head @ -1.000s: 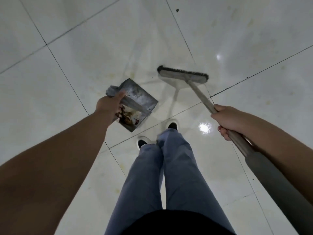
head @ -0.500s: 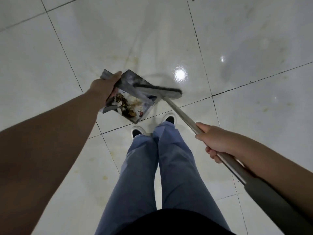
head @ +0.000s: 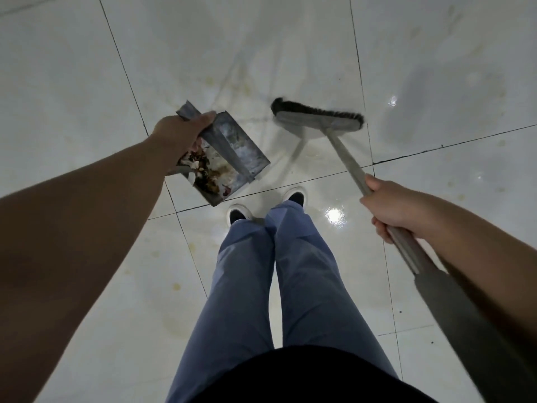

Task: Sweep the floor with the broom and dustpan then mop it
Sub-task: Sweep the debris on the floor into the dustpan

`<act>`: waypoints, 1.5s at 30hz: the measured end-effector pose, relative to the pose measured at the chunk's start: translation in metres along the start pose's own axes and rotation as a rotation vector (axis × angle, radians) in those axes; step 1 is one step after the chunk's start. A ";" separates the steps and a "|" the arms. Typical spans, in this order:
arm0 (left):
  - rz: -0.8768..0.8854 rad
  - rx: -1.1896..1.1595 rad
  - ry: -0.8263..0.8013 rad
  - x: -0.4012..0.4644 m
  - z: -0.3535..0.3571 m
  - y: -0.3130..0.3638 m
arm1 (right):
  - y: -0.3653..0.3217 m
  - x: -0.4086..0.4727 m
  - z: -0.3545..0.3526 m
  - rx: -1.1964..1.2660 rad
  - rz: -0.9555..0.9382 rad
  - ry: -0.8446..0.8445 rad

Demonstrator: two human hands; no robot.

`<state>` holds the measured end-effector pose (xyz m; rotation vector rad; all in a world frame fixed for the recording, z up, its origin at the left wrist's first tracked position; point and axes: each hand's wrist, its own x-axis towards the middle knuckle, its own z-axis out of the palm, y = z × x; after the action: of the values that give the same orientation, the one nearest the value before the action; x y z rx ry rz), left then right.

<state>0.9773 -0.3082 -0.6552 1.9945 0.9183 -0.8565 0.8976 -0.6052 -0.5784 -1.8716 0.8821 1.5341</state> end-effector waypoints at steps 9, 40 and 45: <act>-0.015 0.022 0.018 -0.004 0.000 -0.006 | -0.004 -0.010 0.054 0.121 0.026 -0.247; 0.268 -0.291 -0.163 -0.209 -0.050 -0.010 | 0.141 -0.230 0.118 0.928 0.023 0.077; 0.307 -0.283 -0.210 -0.256 -0.027 0.000 | 0.197 -0.241 0.128 1.138 0.056 0.084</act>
<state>0.8518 -0.3637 -0.4376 1.7062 0.5597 -0.7031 0.6346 -0.5974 -0.3685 -1.0524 1.4342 0.6630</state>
